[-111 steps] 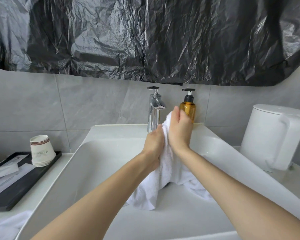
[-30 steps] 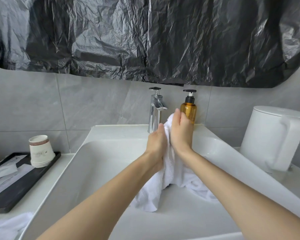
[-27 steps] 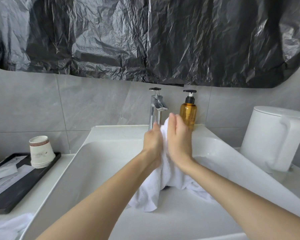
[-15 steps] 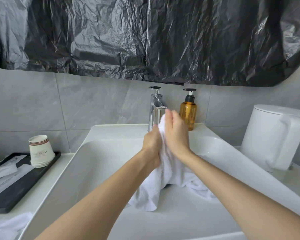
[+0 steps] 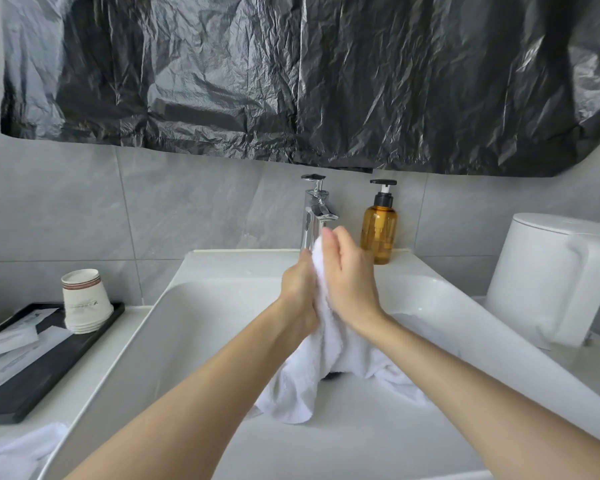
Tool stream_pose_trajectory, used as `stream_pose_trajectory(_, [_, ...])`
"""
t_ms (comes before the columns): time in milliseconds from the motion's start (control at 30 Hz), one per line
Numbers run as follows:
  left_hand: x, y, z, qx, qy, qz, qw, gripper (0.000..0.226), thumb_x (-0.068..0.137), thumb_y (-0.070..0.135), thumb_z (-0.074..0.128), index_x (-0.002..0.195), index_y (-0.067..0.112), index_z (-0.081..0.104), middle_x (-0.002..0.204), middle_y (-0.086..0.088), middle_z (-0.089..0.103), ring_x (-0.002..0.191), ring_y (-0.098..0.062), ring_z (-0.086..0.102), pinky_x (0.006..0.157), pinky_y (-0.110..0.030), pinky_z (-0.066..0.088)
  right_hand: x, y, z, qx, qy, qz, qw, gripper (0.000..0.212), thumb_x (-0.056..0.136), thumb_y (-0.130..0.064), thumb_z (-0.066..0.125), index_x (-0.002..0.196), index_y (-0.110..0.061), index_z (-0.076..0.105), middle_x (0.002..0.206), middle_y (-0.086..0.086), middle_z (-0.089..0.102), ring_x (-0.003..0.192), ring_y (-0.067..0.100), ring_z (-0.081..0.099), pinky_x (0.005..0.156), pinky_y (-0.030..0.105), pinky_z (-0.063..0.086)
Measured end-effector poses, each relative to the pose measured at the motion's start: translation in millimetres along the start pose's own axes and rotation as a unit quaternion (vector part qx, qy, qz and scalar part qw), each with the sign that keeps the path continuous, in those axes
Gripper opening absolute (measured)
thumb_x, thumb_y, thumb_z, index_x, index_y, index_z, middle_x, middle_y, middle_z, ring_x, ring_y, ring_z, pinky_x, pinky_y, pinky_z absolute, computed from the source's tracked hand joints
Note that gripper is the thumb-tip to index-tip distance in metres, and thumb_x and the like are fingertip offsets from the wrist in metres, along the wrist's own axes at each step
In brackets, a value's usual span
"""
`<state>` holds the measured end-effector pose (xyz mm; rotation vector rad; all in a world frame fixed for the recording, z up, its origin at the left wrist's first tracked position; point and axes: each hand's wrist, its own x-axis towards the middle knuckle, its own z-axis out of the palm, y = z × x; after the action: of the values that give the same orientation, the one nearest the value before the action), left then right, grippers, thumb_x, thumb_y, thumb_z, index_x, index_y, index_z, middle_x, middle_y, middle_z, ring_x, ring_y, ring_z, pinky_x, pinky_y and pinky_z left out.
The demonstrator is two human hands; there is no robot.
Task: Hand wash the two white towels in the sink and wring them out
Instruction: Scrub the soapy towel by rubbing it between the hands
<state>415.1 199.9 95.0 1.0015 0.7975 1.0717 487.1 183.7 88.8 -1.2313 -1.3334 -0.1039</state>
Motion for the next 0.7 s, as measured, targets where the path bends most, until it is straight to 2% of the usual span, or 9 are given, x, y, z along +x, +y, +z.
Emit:
stream_pose_trajectory(67, [-3.0, 0.0, 5.5, 0.008, -0.007, -0.021, 1.000, 0.035, 0.105, 0.034, 0.039, 0.093, 0.011, 0.063, 0.073, -0.005, 0.066, 0.063, -0.015, 0.064, 0.051, -0.021, 0.048, 12.9, 0.9, -0.5, 0.014, 0.059, 0.091, 0.994, 0.038, 0.104, -0.028, 0.039, 0.066, -0.022, 0.034, 0.057, -0.007, 0.040, 0.055, 0.010, 0.037, 0.061, 0.034, 0.029])
stream_pose_trajectory(233, [-0.7, -0.4, 0.7, 0.026, 0.010, 0.017, 0.999, 0.032, 0.101, 0.027, 0.050, 0.072, 0.014, 0.052, 0.057, 0.001, 0.053, 0.054, -0.014, 0.052, 0.049, -0.021, 0.041, -12.0, -3.3, 0.1, 0.024, -0.015, -0.032, 0.999, 0.038, 0.102, -0.022, 0.043, 0.066, -0.023, 0.031, 0.051, -0.008, 0.032, 0.051, 0.008, 0.033, 0.054, 0.031, 0.028])
stream_pose_trajectory(333, [-4.5, 1.6, 7.7, 0.031, 0.001, 0.003, 1.000, 0.036, 0.104, 0.035, 0.042, 0.088, 0.011, 0.062, 0.071, -0.005, 0.065, 0.064, -0.018, 0.063, 0.055, -0.023, 0.049, 12.8, 0.9, -1.5, 0.042, 0.071, 0.100, 0.992, 0.041, 0.103, -0.024, 0.042, 0.063, -0.022, 0.031, 0.054, -0.008, 0.035, 0.052, 0.008, 0.034, 0.060, 0.034, 0.027])
stream_pose_trajectory(367, [-4.3, 2.1, 8.6, 0.039, 0.005, 0.007, 0.999, 0.038, 0.104, 0.036, 0.040, 0.086, 0.010, 0.062, 0.072, -0.005, 0.065, 0.065, -0.018, 0.062, 0.056, -0.024, 0.049, 9.6, 2.4, -2.6, 0.040, 0.073, 0.103, 0.991, 0.040, 0.103, -0.024, 0.042, 0.064, -0.022, 0.032, 0.054, -0.007, 0.038, 0.052, 0.006, 0.037, 0.060, 0.033, 0.027])
stream_pose_trajectory(467, [1.1, 3.2, -0.4, 0.048, 0.038, 0.025, 0.998, 0.042, 0.103, 0.033, 0.045, 0.067, 0.012, 0.053, 0.051, 0.001, 0.054, 0.058, -0.019, 0.053, 0.052, -0.025, 0.040, -18.5, -3.1, 2.6, 0.028, -0.018, -0.016, 0.999, 0.034, 0.102, -0.024, 0.043, 0.069, -0.019, 0.037, 0.052, -0.009, 0.042, 0.052, 0.006, 0.041, 0.055, 0.032, 0.030])
stream_pose_trajectory(500, [0.8, 2.9, -2.9, 0.044, 0.041, 0.026, 0.998, 0.041, 0.102, 0.033, 0.046, 0.067, 0.012, 0.054, 0.050, 0.002, 0.055, 0.058, -0.019, 0.053, 0.053, -0.024, 0.040, -16.6, -3.4, 4.2, 0.025, -0.031, -0.021, 0.999, 0.034, 0.102, -0.024, 0.043, 0.069, -0.018, 0.037, 0.052, -0.008, 0.040, 0.052, 0.007, 0.041, 0.055, 0.031, 0.030])
stream_pose_trajectory(600, [-3.3, 1.0, 3.6, 0.043, 0.018, -0.001, 0.999, 0.040, 0.104, 0.038, 0.039, 0.099, 0.008, 0.065, 0.085, -0.009, 0.071, 0.073, -0.022, 0.066, 0.058, -0.025, 0.049, 12.3, -1.6, 2.7, 0.023, 0.046, 0.112, 0.992, 0.035, 0.104, -0.026, 0.039, 0.070, -0.019, 0.040, 0.058, -0.009, 0.043, 0.060, 0.012, 0.043, 0.063, 0.032, 0.030])
stream_pose_trajectory(633, [-3.5, 1.1, 6.2, 0.045, 0.008, -0.001, 0.999, 0.041, 0.104, 0.039, 0.037, 0.102, 0.008, 0.065, 0.089, -0.010, 0.070, 0.075, -0.021, 0.066, 0.058, -0.025, 0.050, 11.1, 1.2, 1.0, 0.027, 0.065, 0.115, 0.991, 0.035, 0.104, -0.026, 0.038, 0.070, -0.019, 0.040, 0.058, -0.010, 0.044, 0.060, 0.011, 0.044, 0.062, 0.032, 0.030])
stream_pose_trajectory(700, [-0.4, 1.6, 4.6, 0.035, 0.002, 0.015, 0.999, 0.038, 0.105, 0.034, 0.039, 0.084, 0.011, 0.061, 0.067, -0.002, 0.065, 0.064, -0.018, 0.058, 0.054, -0.022, 0.045, -6.5, -1.7, -0.2, 0.029, 0.045, 0.025, 0.998, 0.035, 0.103, -0.026, 0.040, 0.068, -0.024, 0.035, 0.054, -0.011, 0.045, 0.054, 0.004, 0.042, 0.056, 0.030, 0.029])
